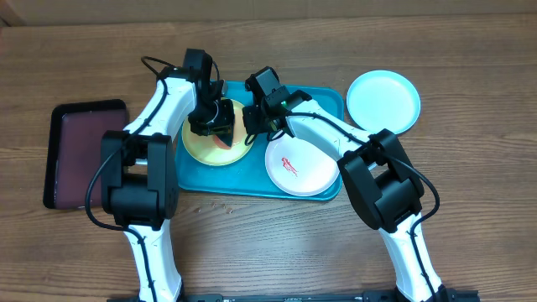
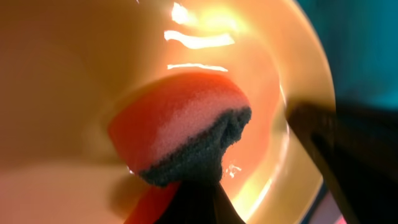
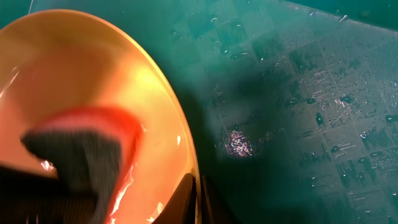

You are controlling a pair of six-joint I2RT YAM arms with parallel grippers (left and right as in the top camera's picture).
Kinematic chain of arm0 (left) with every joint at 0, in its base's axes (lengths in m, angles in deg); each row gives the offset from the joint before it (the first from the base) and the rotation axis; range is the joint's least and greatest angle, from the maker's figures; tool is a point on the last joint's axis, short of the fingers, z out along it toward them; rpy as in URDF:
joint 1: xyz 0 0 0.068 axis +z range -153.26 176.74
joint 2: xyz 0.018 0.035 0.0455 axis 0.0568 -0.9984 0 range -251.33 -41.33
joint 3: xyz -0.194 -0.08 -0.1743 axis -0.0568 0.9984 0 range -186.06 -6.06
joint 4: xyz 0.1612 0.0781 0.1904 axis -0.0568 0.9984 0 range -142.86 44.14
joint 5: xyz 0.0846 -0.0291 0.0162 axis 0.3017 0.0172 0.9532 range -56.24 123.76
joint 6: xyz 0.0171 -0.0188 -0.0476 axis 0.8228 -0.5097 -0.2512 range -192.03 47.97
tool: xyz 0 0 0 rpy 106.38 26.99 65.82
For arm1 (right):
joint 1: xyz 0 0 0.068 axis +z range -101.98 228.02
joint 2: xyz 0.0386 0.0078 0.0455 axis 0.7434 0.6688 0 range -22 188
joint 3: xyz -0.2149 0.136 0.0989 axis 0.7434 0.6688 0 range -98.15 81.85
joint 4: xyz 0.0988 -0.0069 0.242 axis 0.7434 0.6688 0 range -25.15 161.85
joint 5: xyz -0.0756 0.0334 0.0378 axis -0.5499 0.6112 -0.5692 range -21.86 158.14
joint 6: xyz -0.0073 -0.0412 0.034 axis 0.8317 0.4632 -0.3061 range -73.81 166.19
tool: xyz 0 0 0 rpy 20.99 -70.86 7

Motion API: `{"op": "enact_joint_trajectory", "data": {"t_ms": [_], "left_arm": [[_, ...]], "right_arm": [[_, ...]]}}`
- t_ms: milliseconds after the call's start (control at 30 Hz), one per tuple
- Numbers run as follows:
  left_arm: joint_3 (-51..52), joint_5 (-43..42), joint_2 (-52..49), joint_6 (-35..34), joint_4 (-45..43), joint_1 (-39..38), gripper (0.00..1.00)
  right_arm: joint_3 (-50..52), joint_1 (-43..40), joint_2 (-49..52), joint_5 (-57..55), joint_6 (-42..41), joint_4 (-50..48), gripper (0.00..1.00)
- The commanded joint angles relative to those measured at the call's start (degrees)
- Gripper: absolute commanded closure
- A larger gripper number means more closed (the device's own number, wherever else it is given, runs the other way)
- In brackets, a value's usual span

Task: Clean dirty plates on tray and stack at the side
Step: 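Scrub the red smear on the yellow plate with the left-held sponge, then carry the sponge left to the water tray with the left gripper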

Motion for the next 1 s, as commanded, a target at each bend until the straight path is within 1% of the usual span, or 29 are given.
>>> {"op": "enact_joint_trajectory", "data": {"t_ms": [0,67,133,233,367,400,500,567,667,733,800,867,900,933,967], "left_arm": [[0.0,-3.1,-1.7,3.7,3.5,-0.9,0.96],[0.1,-1.9,-1.7,3.6,5.6,-0.9,0.96],[0.1,2.2,-1.7,2.6,7.2,-0.8,0.96],[0.1,15.4,-1.7,-4.7,8.8,-0.7,0.96],[0.1,32.8,-1.7,-12.1,10.4,-0.5,0.96],[0.1,35.6,-1.7,-13.2,10.5,-0.4,0.96],[-1.0,41.6,-1.6,-15.3,11.2,0.3,0.96],[-2.5,42.9,-1.6,-16.4,11.7,0.7,0.96],[-5.4,41.4,-1.6,-18.4,11.5,1.0,0.96],[-6.8,36.5,-1.6,-17.9,9.8,1.0,0.96],[-7.0,28.4,-1.6,-14.8,7.1,1.0,0.96],[-6.8,17.9,-1.6,-11.0,4.2,0.9,0.96],[-6.5,13.9,-1.6,-10.0,3.2,0.9,0.96],[-5.9,7.6,-1.6,-8.5,1.6,0.7,0.96],[-5.6,4.8,-1.6,-7.8,0.9,0.6,0.96]], "right_arm": [[0.7,0.2,1.1,0.1,0.6,0.2,0.96],[0.7,0.2,1.1,0.1,0.6,0.2,0.96],[0.7,0.2,1.1,0.1,0.6,0.2,0.96],[0.7,0.2,1.1,0.1,0.6,0.3,0.96],[0.7,0.2,1.1,0.1,0.6,0.7,0.96],[0.7,0.2,1.1,0.1,0.6,0.9,0.96],[0.7,0.2,1.1,0.1,0.6,0.9,0.96],[0.7,0.2,1.1,0.1,0.6,0.9,0.96],[0.7,0.2,1.1,0.1,0.6,0.9,0.95],[0.7,0.2,1.1,0.1,0.6,0.8,0.96],[0.7,0.2,1.1,0.1,0.6,0.8,0.96],[0.7,0.2,1.1,0.1,0.6,0.8,0.96],[0.7,0.2,1.1,0.1,0.6,0.9,0.95],[0.7,0.2,1.1,0.1,0.6,0.9,0.96],[0.7,0.2,1.1,0.1,0.6,0.9,0.96]]}}
